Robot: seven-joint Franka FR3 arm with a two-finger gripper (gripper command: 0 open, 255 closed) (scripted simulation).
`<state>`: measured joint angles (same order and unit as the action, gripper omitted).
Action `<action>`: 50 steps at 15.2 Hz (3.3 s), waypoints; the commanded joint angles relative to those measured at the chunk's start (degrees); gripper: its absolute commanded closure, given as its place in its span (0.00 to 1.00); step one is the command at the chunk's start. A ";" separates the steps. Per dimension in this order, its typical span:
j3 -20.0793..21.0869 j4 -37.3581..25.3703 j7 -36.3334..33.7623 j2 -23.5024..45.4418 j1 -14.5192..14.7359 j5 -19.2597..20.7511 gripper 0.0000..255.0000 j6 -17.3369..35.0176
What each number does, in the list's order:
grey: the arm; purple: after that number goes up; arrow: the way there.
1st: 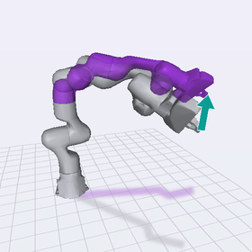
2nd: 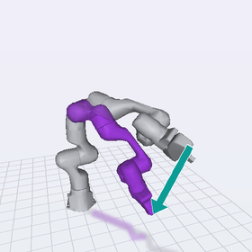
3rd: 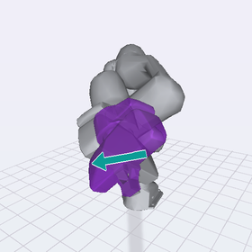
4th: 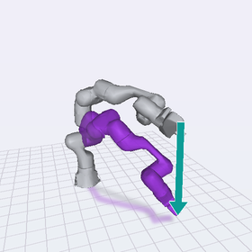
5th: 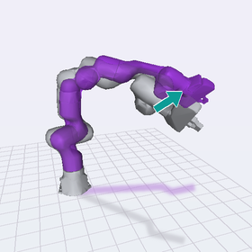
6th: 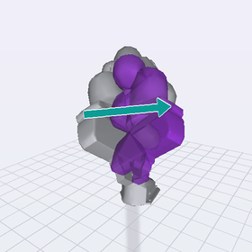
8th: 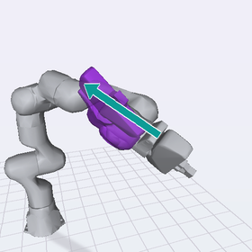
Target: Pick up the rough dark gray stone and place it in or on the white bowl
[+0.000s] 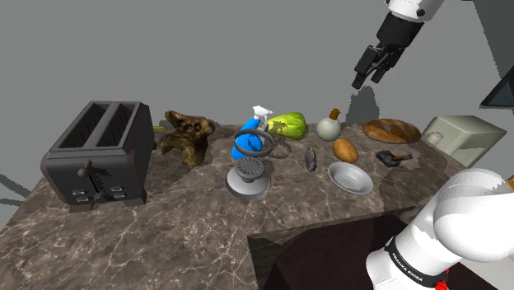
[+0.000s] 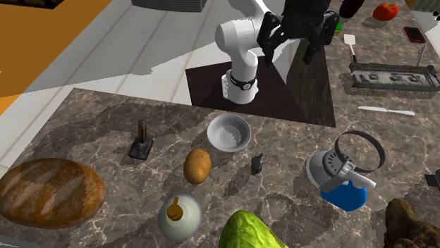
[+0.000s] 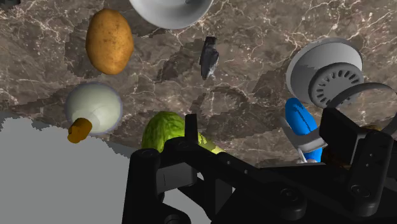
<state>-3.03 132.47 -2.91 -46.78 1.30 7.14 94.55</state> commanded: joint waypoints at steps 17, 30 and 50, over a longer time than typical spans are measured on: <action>-1.46 18.80 -6.74 15.58 -3.17 4.20 0.00 33.49; -1.83 20.16 -13.13 37.63 -6.58 9.61 0.00 56.38; -2.01 20.17 -13.93 40.82 -7.08 10.75 1.00 59.60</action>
<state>-5.04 152.64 -16.83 -5.96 -5.78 17.89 154.15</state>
